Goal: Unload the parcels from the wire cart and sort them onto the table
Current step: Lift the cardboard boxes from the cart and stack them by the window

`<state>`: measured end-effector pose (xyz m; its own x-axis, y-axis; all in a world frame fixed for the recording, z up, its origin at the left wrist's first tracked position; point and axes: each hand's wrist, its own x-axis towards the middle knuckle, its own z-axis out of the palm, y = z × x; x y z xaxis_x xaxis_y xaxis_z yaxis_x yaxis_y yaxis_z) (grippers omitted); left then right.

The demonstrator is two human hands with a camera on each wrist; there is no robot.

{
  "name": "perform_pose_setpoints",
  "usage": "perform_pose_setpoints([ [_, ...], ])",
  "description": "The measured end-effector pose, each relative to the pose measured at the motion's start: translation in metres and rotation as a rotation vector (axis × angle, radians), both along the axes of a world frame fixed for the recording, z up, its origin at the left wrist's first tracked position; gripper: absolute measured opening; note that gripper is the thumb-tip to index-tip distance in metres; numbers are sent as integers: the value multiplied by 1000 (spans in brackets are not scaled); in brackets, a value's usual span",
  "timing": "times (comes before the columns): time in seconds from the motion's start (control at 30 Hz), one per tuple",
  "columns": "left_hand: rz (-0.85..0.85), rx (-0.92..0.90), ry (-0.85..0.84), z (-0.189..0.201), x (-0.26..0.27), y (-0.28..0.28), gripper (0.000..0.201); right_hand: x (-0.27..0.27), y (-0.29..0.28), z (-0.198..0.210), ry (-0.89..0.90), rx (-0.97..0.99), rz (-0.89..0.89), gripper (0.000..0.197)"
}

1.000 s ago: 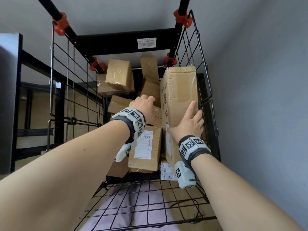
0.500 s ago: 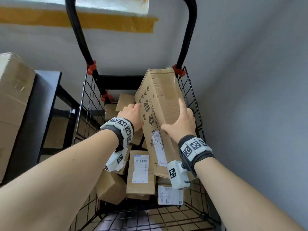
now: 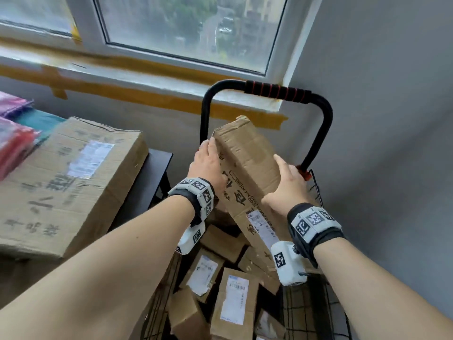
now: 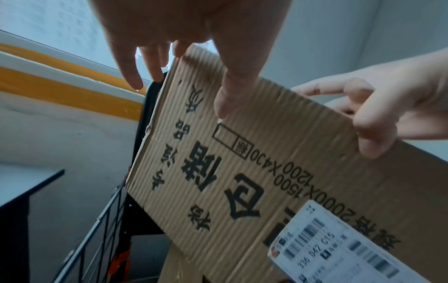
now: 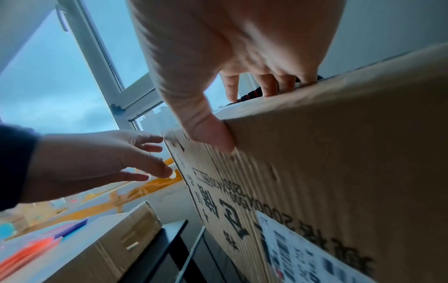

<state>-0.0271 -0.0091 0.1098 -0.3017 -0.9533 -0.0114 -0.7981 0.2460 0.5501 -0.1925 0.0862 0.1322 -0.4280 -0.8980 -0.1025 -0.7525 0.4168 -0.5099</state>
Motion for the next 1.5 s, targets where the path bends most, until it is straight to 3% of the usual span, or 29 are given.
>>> perform_pose_setpoints([
  [0.2,-18,-150,-153,32,26,-3,106,25,-15,11,7,75,107,95],
  [0.43,-270,-230,-551,43,23,-6,110,38,-20,19,184,7,317,95],
  [0.6,-499,-293,-601,49,7,-10,122,20,-17,25,265,2,388,96],
  [0.7,-463,-310,-528,52,-8,-5,110,4,-10,24,305,-30,332,97],
  [0.77,-362,-302,-450,54,-15,-3,103,-11,-5,25,261,-74,190,98],
  [0.97,-144,-224,-251,61,-23,-7,96,-59,16,25,-83,-169,-465,94],
  [1.07,-74,-142,-174,68,-22,-6,98,-70,22,19,-323,-90,-655,76],
  [1.13,-29,-46,-110,72,-20,-4,100,-73,16,5,-418,27,-676,50],
  [1.23,44,123,68,73,-15,-1,102,-67,0,-20,-456,149,-605,40],
  [1.33,102,257,235,74,-2,4,102,-54,-17,-45,-494,184,-487,19],
  [1.4,134,303,294,76,11,6,102,-46,-30,-60,-557,156,-406,25],
  [1.5,166,359,348,79,36,4,104,-29,-38,-59,-681,83,-440,64],
])
